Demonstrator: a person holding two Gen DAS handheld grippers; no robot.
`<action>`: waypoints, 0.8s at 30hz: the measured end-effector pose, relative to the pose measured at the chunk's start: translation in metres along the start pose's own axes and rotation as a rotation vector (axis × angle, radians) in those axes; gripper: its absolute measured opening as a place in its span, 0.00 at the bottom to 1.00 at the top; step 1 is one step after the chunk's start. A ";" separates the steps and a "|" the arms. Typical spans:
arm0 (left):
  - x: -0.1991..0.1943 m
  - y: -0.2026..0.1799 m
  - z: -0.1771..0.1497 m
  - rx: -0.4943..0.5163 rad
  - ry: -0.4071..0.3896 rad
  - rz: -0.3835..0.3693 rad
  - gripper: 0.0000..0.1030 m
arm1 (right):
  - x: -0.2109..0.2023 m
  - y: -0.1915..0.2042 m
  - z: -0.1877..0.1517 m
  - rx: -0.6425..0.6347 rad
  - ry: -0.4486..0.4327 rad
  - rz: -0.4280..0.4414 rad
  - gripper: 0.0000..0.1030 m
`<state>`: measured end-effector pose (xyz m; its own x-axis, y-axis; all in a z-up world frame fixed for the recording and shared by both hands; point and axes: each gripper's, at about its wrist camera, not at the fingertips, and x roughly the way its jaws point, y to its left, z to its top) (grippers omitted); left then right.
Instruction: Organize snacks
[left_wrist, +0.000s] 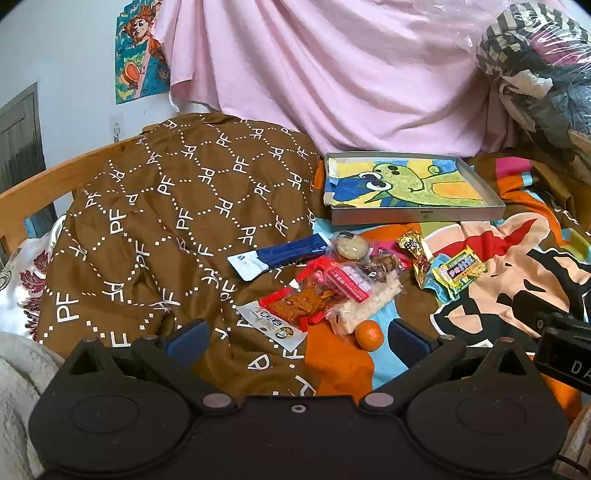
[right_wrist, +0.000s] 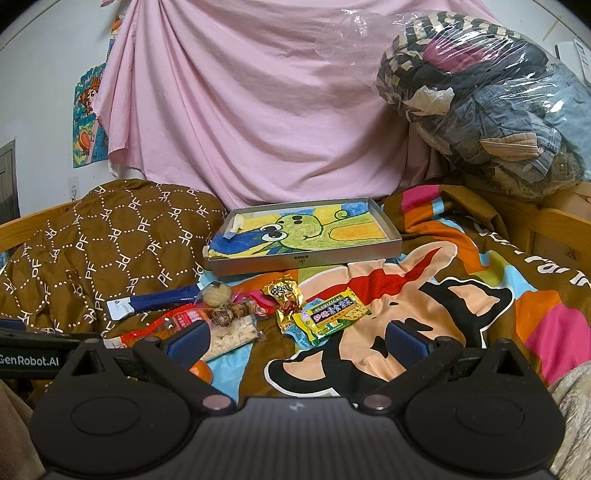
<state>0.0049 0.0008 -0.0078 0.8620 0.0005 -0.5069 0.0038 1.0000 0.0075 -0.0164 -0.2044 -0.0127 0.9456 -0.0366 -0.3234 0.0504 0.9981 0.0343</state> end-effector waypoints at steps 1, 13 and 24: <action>0.001 0.000 0.000 -0.001 0.001 0.000 0.99 | 0.000 0.000 0.000 0.000 0.000 0.000 1.00; -0.001 0.001 -0.003 -0.002 0.016 0.000 0.99 | 0.002 0.000 0.001 -0.001 0.003 0.001 1.00; 0.008 0.001 -0.002 -0.003 0.067 0.018 0.99 | 0.008 0.000 0.004 0.011 0.050 0.010 1.00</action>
<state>0.0105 0.0021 -0.0136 0.8259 0.0189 -0.5634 -0.0132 0.9998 0.0143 -0.0072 -0.2044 -0.0121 0.9289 -0.0238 -0.3696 0.0446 0.9979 0.0480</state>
